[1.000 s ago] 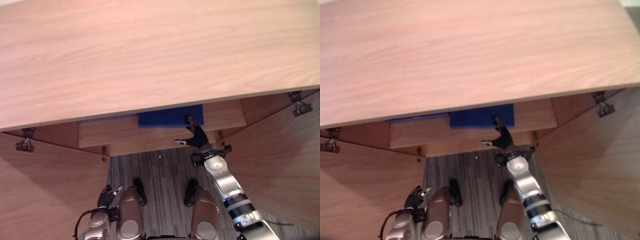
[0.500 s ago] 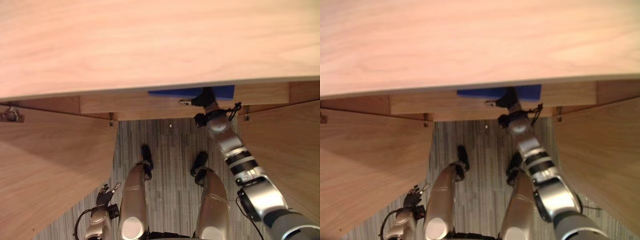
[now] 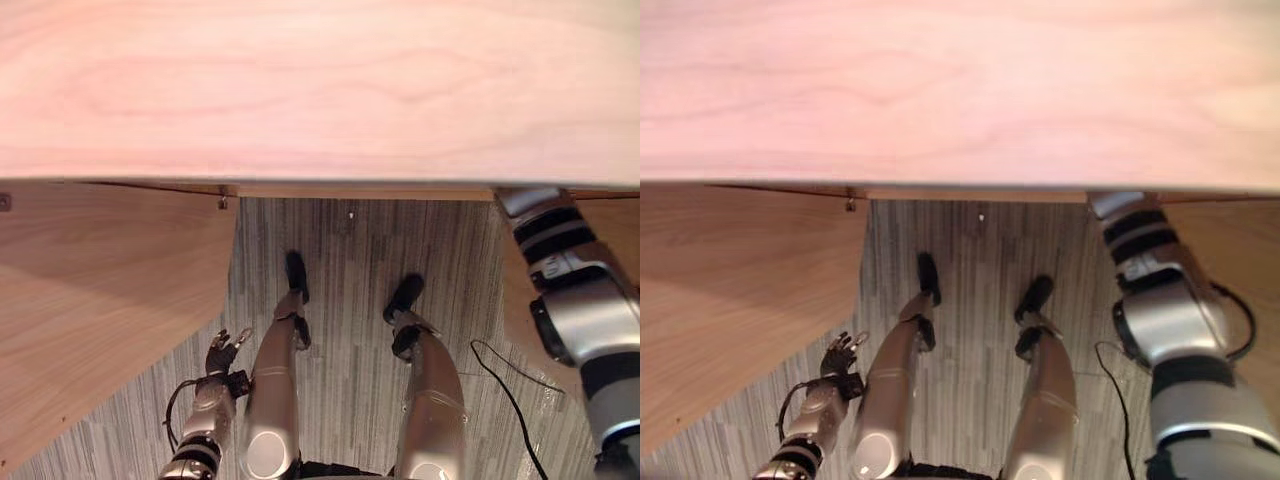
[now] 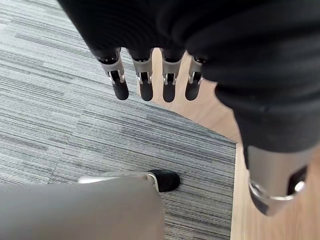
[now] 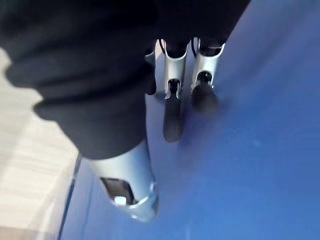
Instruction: Walk over to the cabinet, pick up the folder, carry it to the office cabinet, place the folder inside the office cabinet, then close the office cabinet door
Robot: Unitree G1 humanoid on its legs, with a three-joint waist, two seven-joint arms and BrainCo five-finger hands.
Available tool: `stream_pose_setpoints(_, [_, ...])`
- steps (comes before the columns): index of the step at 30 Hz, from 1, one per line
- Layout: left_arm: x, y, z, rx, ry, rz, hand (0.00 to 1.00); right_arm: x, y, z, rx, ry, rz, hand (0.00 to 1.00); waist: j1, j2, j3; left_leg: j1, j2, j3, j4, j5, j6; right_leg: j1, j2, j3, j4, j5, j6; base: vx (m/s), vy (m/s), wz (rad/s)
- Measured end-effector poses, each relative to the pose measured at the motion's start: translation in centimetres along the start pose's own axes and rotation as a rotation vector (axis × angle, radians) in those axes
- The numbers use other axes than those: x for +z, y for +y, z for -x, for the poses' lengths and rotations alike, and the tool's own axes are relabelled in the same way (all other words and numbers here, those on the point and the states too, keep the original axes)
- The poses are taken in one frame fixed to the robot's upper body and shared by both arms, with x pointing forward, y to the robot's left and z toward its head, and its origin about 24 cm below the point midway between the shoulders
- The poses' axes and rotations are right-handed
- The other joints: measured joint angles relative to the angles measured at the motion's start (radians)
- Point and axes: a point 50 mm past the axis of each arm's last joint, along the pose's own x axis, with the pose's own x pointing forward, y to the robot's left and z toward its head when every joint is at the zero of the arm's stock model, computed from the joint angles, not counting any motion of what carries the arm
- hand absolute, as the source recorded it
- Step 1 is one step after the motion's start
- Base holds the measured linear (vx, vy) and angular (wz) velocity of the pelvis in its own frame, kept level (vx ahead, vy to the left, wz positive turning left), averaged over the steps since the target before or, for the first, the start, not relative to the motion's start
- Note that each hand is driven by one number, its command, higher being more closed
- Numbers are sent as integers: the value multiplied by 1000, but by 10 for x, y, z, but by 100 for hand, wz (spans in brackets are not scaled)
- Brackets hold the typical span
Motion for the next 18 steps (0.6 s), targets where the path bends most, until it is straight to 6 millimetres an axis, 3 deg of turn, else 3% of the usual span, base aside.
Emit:
stream_pose_setpoints(2, [3, -5, 0, -16, -14, 14, 0, 3, -8, -3, 12, -4, 68, 0, 1, 8, -3, -28, 1, -17, 26, -6, 0, -11, 0, -2, 8, -1, 0, 46, 59, 9])
stream_pose_setpoints(7, [28, -22, -3, -65, -105, 91, 0, 22, -44, -10, -57, -49, 178, 0, 4, 22, 1, -201, 10, -53, 258, -100, 17, -135, -42, 13, 168, -52, 0, -21, 96, 8])
stream_pose_setpoints(11, [40, -29, -3, -81, -146, 145, 0, 40, -67, -13, -129, -91, 249, 0, 5, 23, 1, -283, 10, -57, 311, -112, 32, -219, -65, 29, 225, -71, 7, -85, 81, 4])
stream_pose_setpoints(15, [39, -28, -3, -76, -145, 156, 0, 42, -66, -12, -185, -93, 214, 0, 6, 22, 1, -283, 11, -56, 308, -105, 35, -223, -67, 29, 230, -70, 7, -58, 49, 1])
stream_pose_setpoints(18, [40, -26, -3, -65, -150, 176, 0, 44, -55, -5, -234, -123, 158, 0, 0, 21, 1, -293, 14, -55, 344, -110, 34, -235, -70, 39, 256, -71, 4, -11, 35, -4])
